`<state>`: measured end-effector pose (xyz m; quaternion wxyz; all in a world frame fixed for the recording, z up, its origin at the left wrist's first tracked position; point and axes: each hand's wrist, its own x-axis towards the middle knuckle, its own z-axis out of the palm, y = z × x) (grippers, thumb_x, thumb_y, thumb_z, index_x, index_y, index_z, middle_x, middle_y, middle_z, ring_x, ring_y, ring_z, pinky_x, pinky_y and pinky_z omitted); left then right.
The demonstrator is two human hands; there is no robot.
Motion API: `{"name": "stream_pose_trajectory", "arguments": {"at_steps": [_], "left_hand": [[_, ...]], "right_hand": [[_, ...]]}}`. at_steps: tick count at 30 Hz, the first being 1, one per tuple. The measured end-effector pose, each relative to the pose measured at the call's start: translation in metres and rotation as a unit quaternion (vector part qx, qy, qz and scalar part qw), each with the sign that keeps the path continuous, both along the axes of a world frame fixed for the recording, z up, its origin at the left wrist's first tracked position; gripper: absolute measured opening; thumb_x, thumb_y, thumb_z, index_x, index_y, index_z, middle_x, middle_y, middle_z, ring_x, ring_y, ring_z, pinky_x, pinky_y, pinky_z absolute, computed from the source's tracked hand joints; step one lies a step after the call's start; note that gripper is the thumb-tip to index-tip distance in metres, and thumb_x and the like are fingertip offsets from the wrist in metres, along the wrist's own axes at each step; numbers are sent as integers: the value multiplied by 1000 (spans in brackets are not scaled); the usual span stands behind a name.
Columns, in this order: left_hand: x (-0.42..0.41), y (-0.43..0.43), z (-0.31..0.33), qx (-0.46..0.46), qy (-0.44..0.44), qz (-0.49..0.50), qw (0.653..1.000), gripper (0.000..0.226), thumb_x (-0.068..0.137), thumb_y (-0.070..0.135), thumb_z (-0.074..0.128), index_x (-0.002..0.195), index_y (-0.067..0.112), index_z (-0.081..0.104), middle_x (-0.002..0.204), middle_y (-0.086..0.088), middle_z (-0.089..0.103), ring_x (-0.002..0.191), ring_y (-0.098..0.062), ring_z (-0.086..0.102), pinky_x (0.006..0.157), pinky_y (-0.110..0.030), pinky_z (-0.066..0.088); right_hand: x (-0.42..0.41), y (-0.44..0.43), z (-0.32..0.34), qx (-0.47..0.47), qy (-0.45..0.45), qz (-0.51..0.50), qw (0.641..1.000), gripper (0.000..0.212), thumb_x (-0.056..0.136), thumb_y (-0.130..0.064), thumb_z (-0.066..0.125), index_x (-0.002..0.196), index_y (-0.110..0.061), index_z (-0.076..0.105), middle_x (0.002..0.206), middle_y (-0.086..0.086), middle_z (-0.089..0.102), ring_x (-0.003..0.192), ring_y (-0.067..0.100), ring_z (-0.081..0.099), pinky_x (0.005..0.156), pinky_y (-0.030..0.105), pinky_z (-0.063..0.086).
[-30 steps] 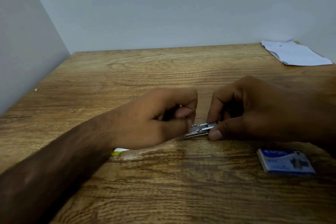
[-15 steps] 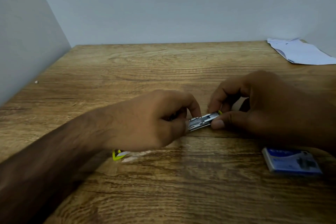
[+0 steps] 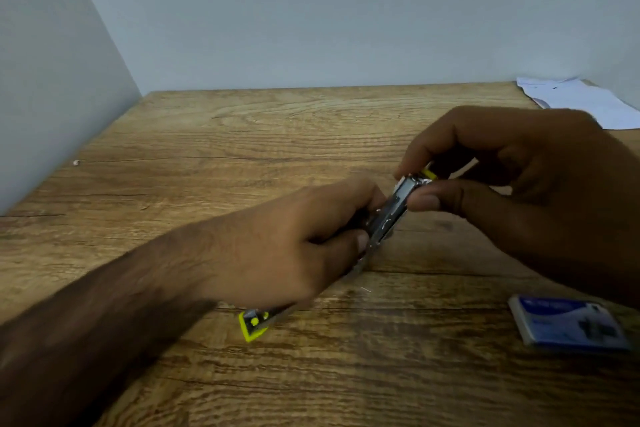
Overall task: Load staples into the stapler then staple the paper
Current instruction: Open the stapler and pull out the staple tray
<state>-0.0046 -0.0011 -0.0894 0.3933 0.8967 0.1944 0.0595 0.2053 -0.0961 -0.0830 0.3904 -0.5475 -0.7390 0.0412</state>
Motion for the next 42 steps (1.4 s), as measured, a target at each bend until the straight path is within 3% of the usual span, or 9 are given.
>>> {"name": "stream_pose_trajectory", "arguments": {"at_steps": [6, 10, 16, 18, 20, 23, 30, 35, 42], "left_hand": [[3, -2, -8, -144, -80, -21, 986, 19, 105, 3, 44, 117, 10, 56, 100, -3, 67, 96, -10, 63, 88, -30, 51], [4, -4, -11, -114, -103, -6, 988, 22, 105, 14, 39, 121, 24, 52, 93, -2, 72, 87, -20, 65, 78, -37, 51], [7, -6, -16, -65, -128, 29, 989, 23, 105, 15, 37, 125, 19, 49, 84, -6, 67, 65, -10, 54, 61, -29, 48], [9, -7, -17, -54, -129, 39, 989, 24, 105, 15, 36, 126, 17, 48, 85, -5, 66, 65, -5, 52, 60, -26, 47], [9, -8, -18, -40, -131, 44, 990, 25, 105, 16, 36, 127, 18, 48, 86, -4, 65, 65, -5, 52, 61, -32, 49], [11, -9, -19, -33, -141, 59, 988, 20, 104, 16, 35, 121, 17, 46, 85, -4, 63, 63, -12, 51, 61, -42, 50], [12, -12, -20, -13, -135, 53, 989, 13, 105, 15, 37, 111, 25, 43, 82, -2, 63, 58, -5, 50, 53, -27, 45], [14, -9, -20, -33, -141, 73, 987, 16, 107, 8, 38, 118, 16, 47, 82, -12, 65, 58, -7, 47, 54, -36, 45], [14, -11, -14, 0, -133, 83, 988, 20, 101, 21, 38, 117, 23, 50, 77, -18, 66, 58, -29, 55, 53, -44, 47]], "right_hand": [[0, 3, -1, 31, 46, 17, 998, 16, 90, -38, 68, 106, -38, 65, 108, -11, 72, 95, 11, 72, 64, 28, 62], [4, 2, 3, 29, 64, 15, 997, 15, 88, -33, 69, 102, -33, 65, 101, -9, 71, 90, 13, 72, 65, 30, 62], [0, -1, 4, 27, 109, 6, 994, 42, 84, -26, 76, 116, -39, 52, 92, -3, 70, 75, 20, 75, 58, 41, 61], [-2, 0, 4, 24, 92, 11, 995, 32, 87, -26, 73, 111, -35, 56, 86, -3, 69, 70, 18, 74, 53, 39, 60], [-2, 1, 3, 25, 95, 22, 995, 23, 88, -28, 71, 108, -31, 61, 81, -1, 70, 66, 17, 74, 50, 39, 59], [4, 2, 4, 37, 159, 15, 986, 44, 83, -30, 75, 119, -37, 52, 82, 3, 67, 55, 21, 69, 44, 44, 57], [-3, -2, -5, -71, 50, 54, 995, 54, 80, -22, 73, 131, -21, 54, 66, 0, 61, 42, 15, 55, 41, 21, 44], [5, -2, 10, -28, 117, 9, 993, 55, 84, -32, 73, 135, -29, 51, 76, 4, 67, 46, 22, 66, 36, 39, 52], [-3, -3, 8, -87, 192, -13, 977, 49, 77, -36, 80, 121, -39, 59, 80, 8, 71, 53, 27, 73, 41, 36, 58]]}}
